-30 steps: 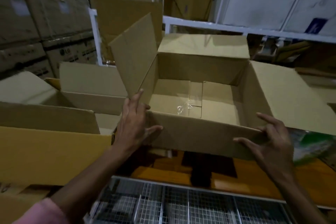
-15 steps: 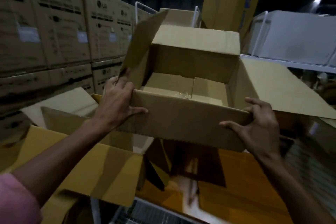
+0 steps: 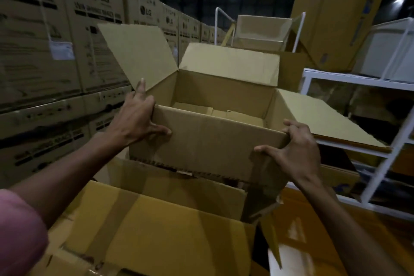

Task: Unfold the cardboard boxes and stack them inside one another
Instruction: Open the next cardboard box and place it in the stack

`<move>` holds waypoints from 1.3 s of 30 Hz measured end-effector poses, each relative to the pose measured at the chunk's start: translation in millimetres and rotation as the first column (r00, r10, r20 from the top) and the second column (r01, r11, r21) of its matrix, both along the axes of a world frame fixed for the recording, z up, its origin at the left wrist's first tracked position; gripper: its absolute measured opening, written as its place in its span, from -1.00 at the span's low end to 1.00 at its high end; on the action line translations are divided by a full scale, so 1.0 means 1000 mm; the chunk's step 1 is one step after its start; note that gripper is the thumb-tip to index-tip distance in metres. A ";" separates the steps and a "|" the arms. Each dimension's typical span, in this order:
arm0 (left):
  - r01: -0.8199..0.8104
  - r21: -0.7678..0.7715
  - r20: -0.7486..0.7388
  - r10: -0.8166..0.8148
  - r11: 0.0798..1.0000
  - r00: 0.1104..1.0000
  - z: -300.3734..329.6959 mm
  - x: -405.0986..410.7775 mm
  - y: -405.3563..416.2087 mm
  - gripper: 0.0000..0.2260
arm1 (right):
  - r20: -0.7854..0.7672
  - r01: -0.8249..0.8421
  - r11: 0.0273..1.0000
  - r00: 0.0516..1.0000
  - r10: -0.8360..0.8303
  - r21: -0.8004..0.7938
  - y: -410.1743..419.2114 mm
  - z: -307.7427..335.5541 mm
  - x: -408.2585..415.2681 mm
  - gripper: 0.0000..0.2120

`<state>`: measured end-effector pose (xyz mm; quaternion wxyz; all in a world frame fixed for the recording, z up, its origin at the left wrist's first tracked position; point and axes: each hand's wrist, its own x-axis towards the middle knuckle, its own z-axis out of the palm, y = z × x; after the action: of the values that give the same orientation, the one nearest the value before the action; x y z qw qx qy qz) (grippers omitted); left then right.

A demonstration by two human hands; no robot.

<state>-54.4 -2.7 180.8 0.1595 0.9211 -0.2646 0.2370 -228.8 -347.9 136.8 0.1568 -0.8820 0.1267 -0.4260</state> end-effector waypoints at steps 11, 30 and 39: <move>0.070 0.113 -0.209 -0.045 0.991 0.977 -0.015 0.107 0.028 -0.39 | -0.212 0.081 0.986 0.976 -0.049 0.144 0.062 -0.017 0.071 -0.30; 0.053 0.326 -0.454 0.107 0.944 0.885 -0.086 0.132 0.011 -0.41 | -0.720 0.279 0.960 0.673 -0.167 0.038 0.062 -0.060 0.107 -0.11; 0.036 0.289 -0.472 0.109 0.957 0.875 -0.083 0.137 0.007 -0.17 | -0.654 0.248 0.928 0.756 -0.006 0.278 0.048 -0.060 0.095 -0.25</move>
<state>82.1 3.8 97.6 0.0798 0.9690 -0.2306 -0.0387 -133.9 -299.6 76.4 0.2274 -0.9210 0.3064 -0.0786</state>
